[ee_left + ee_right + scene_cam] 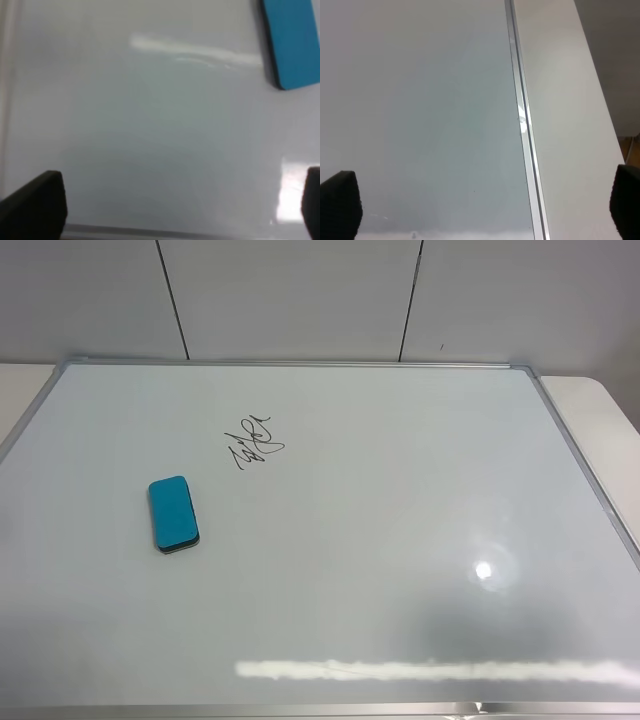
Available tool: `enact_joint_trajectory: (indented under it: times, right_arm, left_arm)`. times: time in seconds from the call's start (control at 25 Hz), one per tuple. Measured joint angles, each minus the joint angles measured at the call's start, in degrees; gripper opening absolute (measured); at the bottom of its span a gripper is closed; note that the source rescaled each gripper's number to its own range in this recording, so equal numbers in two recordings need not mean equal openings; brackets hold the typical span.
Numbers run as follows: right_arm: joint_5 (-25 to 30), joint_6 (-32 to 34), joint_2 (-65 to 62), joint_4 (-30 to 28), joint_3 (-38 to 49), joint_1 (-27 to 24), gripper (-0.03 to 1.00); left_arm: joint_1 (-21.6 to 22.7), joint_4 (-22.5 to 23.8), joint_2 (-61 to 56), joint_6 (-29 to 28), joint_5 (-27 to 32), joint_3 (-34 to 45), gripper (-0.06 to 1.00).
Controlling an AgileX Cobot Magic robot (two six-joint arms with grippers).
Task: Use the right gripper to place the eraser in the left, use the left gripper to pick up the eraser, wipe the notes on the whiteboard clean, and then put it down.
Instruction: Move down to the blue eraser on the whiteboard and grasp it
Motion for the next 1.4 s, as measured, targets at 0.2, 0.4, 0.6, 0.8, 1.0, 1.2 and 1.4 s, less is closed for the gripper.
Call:
enact_joint_trajectory:
  times: [0.2, 0.4, 0.6, 0.8, 1.0, 1.2, 1.4]
  right_arm:
    - [0.00, 0.00, 0.00, 0.00, 0.00, 0.00, 1.00]
    - [0.00, 0.00, 0.00, 0.00, 0.00, 0.00, 1.00]
    - [0.00, 0.00, 0.00, 0.00, 0.00, 0.00, 1.00]
    - [0.00, 0.00, 0.00, 0.00, 0.00, 0.00, 1.00]
    - [0.00, 0.00, 0.00, 0.00, 0.00, 0.00, 1.00]
    - [0.00, 0.00, 0.00, 0.00, 0.00, 0.00, 1.00]
    - [0.00, 0.00, 0.00, 0.00, 0.00, 0.00, 1.00]
  left_arm:
    - [-11.30, 3.98, 11.87, -9.21, -6.82, -1.42, 0.88]
    - [-20.86, 10.63, 17.60, -21.79, -13.29, -1.47, 0.88]
    - [-26.11, 15.60, 24.58, -32.63, -18.90, -1.53, 0.88]
    - [-26.24, 15.56, 31.55, -35.82, -25.98, -1.53, 0.88]
    - [-25.44, 13.37, 36.09, -36.11, -32.60, -1.53, 0.88]
    - [-25.13, 13.30, 39.21, -36.11, -36.36, -1.53, 0.88]
    - [-24.35, 13.19, 43.52, -36.11, -36.04, -1.69, 0.88]
